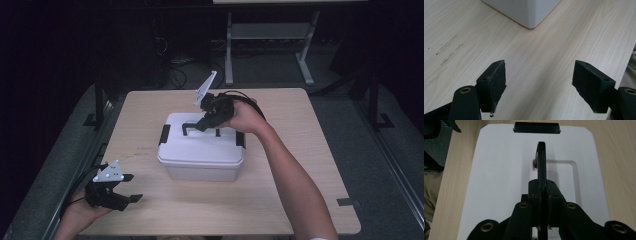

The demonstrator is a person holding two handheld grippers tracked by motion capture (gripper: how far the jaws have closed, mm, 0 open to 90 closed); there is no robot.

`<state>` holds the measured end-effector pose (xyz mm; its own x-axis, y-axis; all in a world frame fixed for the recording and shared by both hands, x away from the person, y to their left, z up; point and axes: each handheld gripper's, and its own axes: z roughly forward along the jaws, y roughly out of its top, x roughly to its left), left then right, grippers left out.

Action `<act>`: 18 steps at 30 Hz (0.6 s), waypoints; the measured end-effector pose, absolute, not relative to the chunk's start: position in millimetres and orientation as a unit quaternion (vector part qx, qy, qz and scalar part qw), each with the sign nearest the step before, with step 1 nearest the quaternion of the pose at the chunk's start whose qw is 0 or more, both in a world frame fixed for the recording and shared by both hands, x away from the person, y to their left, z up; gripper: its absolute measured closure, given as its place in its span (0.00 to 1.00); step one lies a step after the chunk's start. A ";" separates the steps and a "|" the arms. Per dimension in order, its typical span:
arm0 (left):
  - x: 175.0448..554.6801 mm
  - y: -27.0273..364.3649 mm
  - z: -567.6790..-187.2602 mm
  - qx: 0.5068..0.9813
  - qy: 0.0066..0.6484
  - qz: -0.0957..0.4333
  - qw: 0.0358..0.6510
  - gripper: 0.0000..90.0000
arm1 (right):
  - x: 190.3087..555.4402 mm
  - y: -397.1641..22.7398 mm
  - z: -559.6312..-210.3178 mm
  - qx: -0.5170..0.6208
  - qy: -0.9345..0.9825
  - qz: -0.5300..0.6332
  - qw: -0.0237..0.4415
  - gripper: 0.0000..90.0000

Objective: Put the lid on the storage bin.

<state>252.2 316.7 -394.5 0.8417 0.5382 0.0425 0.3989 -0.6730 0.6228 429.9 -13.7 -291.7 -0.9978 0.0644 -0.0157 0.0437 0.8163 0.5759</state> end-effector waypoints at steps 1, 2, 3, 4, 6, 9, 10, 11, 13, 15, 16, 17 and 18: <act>252.4 316.9 -395.0 0.908 0.258 0.111 0.311 0.29 | 430.3 -13.9 -292.1 0.029 0.953 0.303 0.016 0.93; 252.4 317.1 -395.6 0.907 0.260 0.110 0.312 0.29 | 431.2 -14.1 -292.2 0.028 0.952 0.304 0.015 0.93; 252.5 317.5 -395.9 0.907 0.260 0.110 0.312 0.29 | 431.3 -14.2 -292.4 0.029 0.952 0.304 0.014 0.93; 252.8 318.0 -396.1 0.907 0.260 0.109 0.312 0.29 | 431.4 -14.3 -292.4 0.029 0.952 0.304 0.015 0.93; 253.0 318.3 -396.2 0.908 0.259 0.109 0.312 0.29 | 431.5 -14.6 -292.8 0.030 0.951 0.307 0.013 0.93; 252.6 317.8 -396.3 0.908 0.258 0.109 0.313 0.29 | 430.5 -14.9 -292.8 0.030 0.951 0.307 0.013 0.93; 252.4 317.7 -396.1 0.907 0.259 0.109 0.313 0.29 | 430.1 -15.0 -292.9 0.031 0.951 0.308 0.013 0.93; 252.1 317.8 -395.6 0.908 0.258 0.109 0.312 0.29 | 429.6 -15.4 -293.3 0.033 0.950 0.310 0.013 0.93; 251.2 317.6 -395.4 0.908 0.258 0.108 0.313 0.29 | 428.8 -16.5 -294.0 0.034 0.949 0.314 0.011 0.92; 250.9 317.3 -395.1 0.909 0.257 0.107 0.312 0.29 | 428.8 -16.8 -295.1 0.038 0.948 0.317 0.004 0.89; 250.6 316.9 -394.4 0.908 0.257 0.109 0.313 0.29 | 427.8 -16.8 -295.4 0.039 0.948 0.317 0.002 0.87; 249.9 316.7 -393.8 0.907 0.257 0.109 0.316 0.29 | 426.9 -16.6 -295.5 0.038 0.948 0.317 0.001 0.84; 249.3 316.8 -393.2 0.907 0.255 0.110 0.316 0.29 | 426.2 -16.5 -295.4 0.038 0.948 0.316 0.000 0.83</act>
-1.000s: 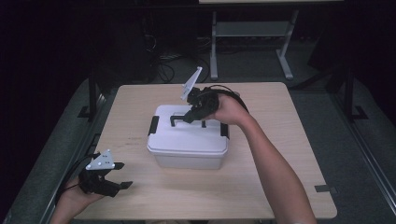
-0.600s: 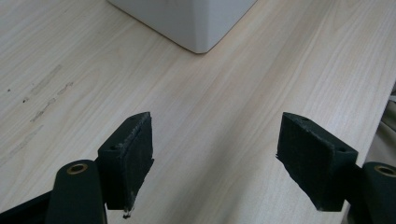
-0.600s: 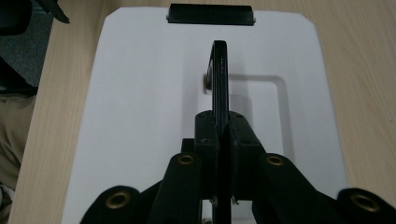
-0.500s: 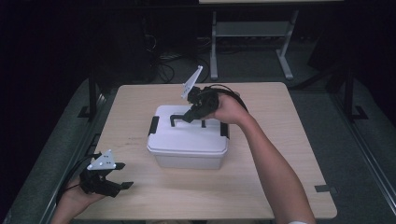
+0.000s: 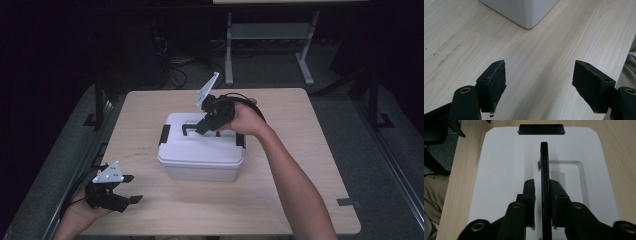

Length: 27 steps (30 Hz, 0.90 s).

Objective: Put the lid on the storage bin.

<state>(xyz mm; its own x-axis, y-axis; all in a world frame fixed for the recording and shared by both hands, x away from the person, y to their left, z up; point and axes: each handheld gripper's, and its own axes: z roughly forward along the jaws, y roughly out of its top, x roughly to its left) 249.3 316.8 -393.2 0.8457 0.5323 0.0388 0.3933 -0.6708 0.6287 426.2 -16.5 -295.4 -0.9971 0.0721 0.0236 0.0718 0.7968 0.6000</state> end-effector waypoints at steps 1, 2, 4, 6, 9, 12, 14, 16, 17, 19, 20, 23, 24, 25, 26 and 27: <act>249.1 316.9 -392.8 0.907 0.255 0.111 0.316 0.29 | 425.6 -16.7 -295.1 0.038 0.947 0.318 0.001 0.82; 249.1 317.2 -392.6 0.907 0.256 0.111 0.317 0.29 | 424.7 -17.2 -294.3 0.040 0.947 0.319 0.001 0.81; 249.2 317.3 -392.5 0.906 0.256 0.111 0.317 0.29 | 423.5 -18.6 -292.7 0.042 0.945 0.323 0.000 0.80; 249.4 317.0 -392.6 0.907 0.255 0.111 0.317 0.29 | 422.2 -20.4 -291.4 0.045 0.945 0.324 0.000 0.79; 249.7 316.4 -392.6 0.907 0.255 0.110 0.316 0.29 | 421.3 -23.7 -288.8 0.046 0.945 0.324 0.003 0.77; 249.9 316.3 -393.0 0.908 0.254 0.110 0.315 0.29 | 420.8 -26.6 -286.5 0.047 0.944 0.327 0.002 0.76; 250.1 316.0 -393.6 0.908 0.254 0.108 0.314 0.29 | 419.7 -27.6 -285.9 0.049 0.943 0.329 -0.001 0.76; 250.4 315.9 -394.0 0.908 0.255 0.110 0.312 0.29 | 418.4 -28.5 -285.2 0.049 0.943 0.330 0.000 0.76; 250.4 315.9 -393.9 0.908 0.255 0.109 0.313 0.29 | 417.9 -29.1 -284.8 0.049 0.943 0.329 0.001 0.76; 250.0 315.8 -393.3 0.909 0.255 0.110 0.312 0.29 | 416.1 -30.7 -283.2 0.049 0.942 0.331 0.001 0.76; 250.0 315.8 -393.1 0.908 0.254 0.110 0.313 0.29 | 415.3 -31.2 -282.4 0.050 0.942 0.332 0.002 0.76; 250.2 315.1 -393.1 0.908 0.255 0.111 0.313 0.29 | 411.5 -33.6 -279.3 0.046 0.940 0.337 0.006 0.76; 250.3 314.5 -393.3 0.908 0.254 0.110 0.313 0.29 | 410.6 -34.0 -278.6 0.046 0.940 0.337 0.006 0.76; 250.4 314.0 -393.3 0.909 0.253 0.110 0.312 0.29 | 409.6 -34.8 -278.0 0.046 0.940 0.338 0.007 0.76; 250.4 313.4 -393.3 0.909 0.253 0.110 0.312 0.29 | 409.0 -35.6 -277.6 0.047 0.940 0.338 0.006 0.75; 250.5 313.0 -393.2 0.910 0.252 0.110 0.312 0.29 | 408.5 -36.8 -276.9 0.047 0.941 0.336 0.007 0.75</act>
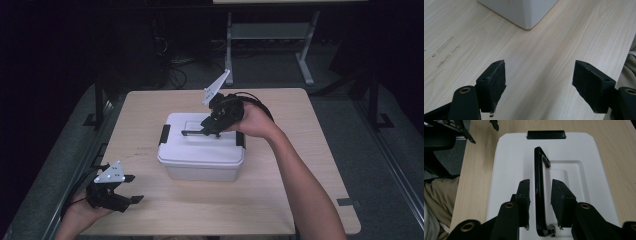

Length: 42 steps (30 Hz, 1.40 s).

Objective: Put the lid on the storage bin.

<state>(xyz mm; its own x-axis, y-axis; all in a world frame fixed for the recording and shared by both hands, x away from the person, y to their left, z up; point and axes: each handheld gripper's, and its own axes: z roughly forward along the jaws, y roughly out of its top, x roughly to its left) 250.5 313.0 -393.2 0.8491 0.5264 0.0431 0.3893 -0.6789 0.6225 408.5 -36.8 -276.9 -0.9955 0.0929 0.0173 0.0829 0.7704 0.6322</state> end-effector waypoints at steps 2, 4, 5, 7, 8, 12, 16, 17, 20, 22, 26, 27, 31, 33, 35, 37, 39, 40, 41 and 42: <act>250.7 312.6 -393.2 0.909 0.252 0.110 0.313 0.29 | 407.4 -38.8 -276.4 0.049 0.941 0.336 0.008 0.75; 250.8 312.5 -393.3 0.910 0.252 0.110 0.312 0.29 | 406.5 -41.1 -276.1 0.051 0.940 0.336 0.010 0.75; 250.8 312.6 -393.5 0.910 0.252 0.110 0.311 0.29 | 406.3 -41.9 -276.0 0.051 0.941 0.336 0.010 0.75; 251.0 312.8 -394.0 0.909 0.252 0.110 0.312 0.29 | 406.1 -43.9 -276.0 0.052 0.941 0.335 0.011 0.75; 251.0 312.9 -394.1 0.909 0.253 0.110 0.312 0.29 | 405.9 -45.4 -275.7 0.054 0.941 0.335 0.011 0.75; 251.2 313.2 -394.2 0.909 0.254 0.109 0.311 0.29 | 405.4 -49.9 -274.9 0.058 0.940 0.335 0.014 0.74; 251.1 312.3 -394.2 0.910 0.252 0.109 0.312 0.29 | 404.1 -54.4 -273.3 0.062 0.940 0.334 0.016 0.74; 251.0 312.0 -394.4 0.909 0.253 0.109 0.312 0.29 | 403.9 -55.3 -273.4 0.061 0.940 0.336 0.016 0.74; 251.1 311.3 -394.6 0.909 0.254 0.108 0.312 0.29 | 402.9 -58.5 -272.5 0.063 0.940 0.334 0.017 0.74; 251.2 311.1 -394.5 0.909 0.253 0.108 0.312 0.29 | 402.4 -60.6 -272.2 0.065 0.940 0.335 0.018 0.74; 251.4 311.2 -394.5 0.910 0.253 0.108 0.311 0.29 | 402.0 -65.0 -272.1 0.068 0.940 0.335 0.019 0.74; 251.5 311.3 -394.6 0.910 0.253 0.108 0.311 0.29 | 401.9 -65.7 -272.2 0.070 0.940 0.334 0.018 0.74; 251.3 311.1 -394.5 0.910 0.253 0.108 0.311 0.29 | 400.6 -69.7 -273.1 0.072 0.940 0.332 0.018 0.73; 251.2 310.9 -394.4 0.909 0.253 0.108 0.312 0.29 | 400.1 -72.3 -272.8 0.074 0.941 0.329 0.020 0.72; 251.5 310.9 -394.7 0.909 0.253 0.107 0.314 0.29 | 399.5 -75.9 -271.1 0.077 0.940 0.331 0.022 0.72; 251.5 311.2 -394.7 0.909 0.253 0.107 0.314 0.29 | 399.0 -79.6 -269.4 0.080 0.940 0.332 0.024 0.71; 251.0 311.2 -394.9 0.908 0.254 0.108 0.315 0.29 | 398.1 -83.3 -268.3 0.085 0.939 0.334 0.024 0.70; 250.8 311.3 -394.8 0.908 0.254 0.108 0.316 0.29 | 397.9 -85.7 -267.8 0.085 0.939 0.333 0.026 0.70; 250.5 311.4 -394.9 0.907 0.254 0.107 0.317 0.29 | 397.6 -87.0 -267.5 0.086 0.939 0.333 0.027 0.70; 250.1 311.6 -394.7 0.908 0.253 0.107 0.317 0.29 | 397.2 -88.9 -267.0 0.089 0.939 0.332 0.027 0.70</act>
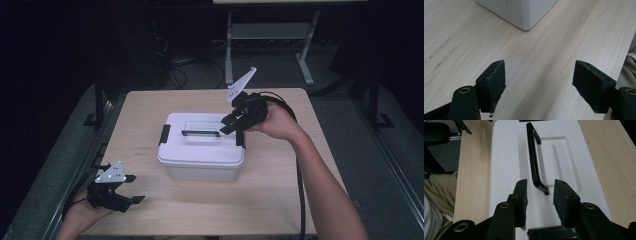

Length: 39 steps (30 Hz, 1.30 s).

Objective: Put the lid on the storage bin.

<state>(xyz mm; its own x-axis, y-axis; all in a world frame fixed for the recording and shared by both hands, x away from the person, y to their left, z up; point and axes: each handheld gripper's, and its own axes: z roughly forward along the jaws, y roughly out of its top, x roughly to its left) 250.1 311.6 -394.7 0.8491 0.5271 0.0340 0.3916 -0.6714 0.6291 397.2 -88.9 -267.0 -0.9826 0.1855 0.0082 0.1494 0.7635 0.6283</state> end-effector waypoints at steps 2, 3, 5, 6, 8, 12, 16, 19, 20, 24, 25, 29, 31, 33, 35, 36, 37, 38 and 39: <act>249.5 312.0 -394.8 0.908 0.253 0.107 0.317 0.29 | 396.8 -92.0 -266.6 0.092 0.939 0.330 0.029 0.70; 249.5 312.3 -395.0 0.907 0.254 0.107 0.317 0.29 | 396.8 -93.5 -266.5 0.092 0.940 0.328 0.031 0.70; 249.1 313.2 -395.2 0.907 0.255 0.108 0.317 0.28 | 396.9 -96.5 -266.6 0.094 0.941 0.325 0.031 0.69; 248.9 313.7 -395.1 0.907 0.255 0.108 0.317 0.28 | 396.6 -97.5 -266.6 0.096 0.941 0.324 0.032 0.69; 248.5 314.5 -394.7 0.907 0.257 0.109 0.316 0.28 | 396.8 -99.6 -266.6 0.096 0.941 0.324 0.033 0.69; 247.5 315.0 -394.2 0.906 0.258 0.110 0.317 0.28 | 396.0 -102.9 -268.4 0.102 0.940 0.325 0.032 0.68; 247.9 316.1 -394.4 0.906 0.259 0.110 0.317 0.28 | 396.1 -106.3 -271.7 0.104 0.941 0.322 0.032 0.67; 247.9 316.1 -394.2 0.905 0.260 0.111 0.317 0.28 | 395.8 -108.4 -273.7 0.107 0.940 0.323 0.030 0.66; 247.9 316.0 -394.1 0.905 0.260 0.111 0.317 0.28 | 395.9 -109.4 -274.3 0.108 0.940 0.323 0.030 0.65; 248.1 315.8 -394.4 0.906 0.260 0.109 0.316 0.28 | 395.4 -112.6 -276.0 0.111 0.940 0.322 0.029 0.64; 248.1 315.8 -394.4 0.906 0.260 0.109 0.315 0.28 | 394.9 -113.6 -276.3 0.113 0.940 0.322 0.029 0.63; 249.0 315.3 -394.7 0.907 0.259 0.109 0.314 0.28 | 393.7 -119.0 -276.7 0.117 0.940 0.320 0.031 0.62; 249.4 314.9 -395.1 0.906 0.260 0.109 0.315 0.28 | 393.3 -121.8 -276.2 0.117 0.939 0.322 0.032 0.61; 250.0 314.9 -395.1 0.907 0.259 0.109 0.315 0.28 | 392.7 -124.4 -275.8 0.120 0.938 0.324 0.033 0.61; 250.4 314.8 -395.4 0.907 0.260 0.108 0.314 0.28 | 392.4 -127.2 -276.4 0.122 0.937 0.325 0.034 0.60; 250.4 314.8 -395.6 0.907 0.260 0.108 0.314 0.28 | 392.0 -128.6 -276.9 0.125 0.937 0.323 0.035 0.60; 250.4 314.8 -395.8 0.907 0.260 0.107 0.314 0.28 | 391.8 -130.0 -277.5 0.126 0.937 0.323 0.035 0.59; 250.5 314.9 -396.2 0.907 0.260 0.107 0.314 0.28 | 391.6 -131.3 -278.3 0.127 0.937 0.325 0.035 0.59; 250.5 315.0 -396.5 0.907 0.260 0.106 0.313 0.28 | 391.4 -132.5 -279.4 0.130 0.936 0.324 0.034 0.58</act>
<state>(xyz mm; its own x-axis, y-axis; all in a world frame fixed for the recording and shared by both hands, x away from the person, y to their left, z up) 250.5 315.0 -396.5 0.8422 0.5383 0.0300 0.4052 -0.6687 0.6234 391.4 -132.5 -279.4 -0.9638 0.2657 0.0212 0.2219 0.7560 0.6159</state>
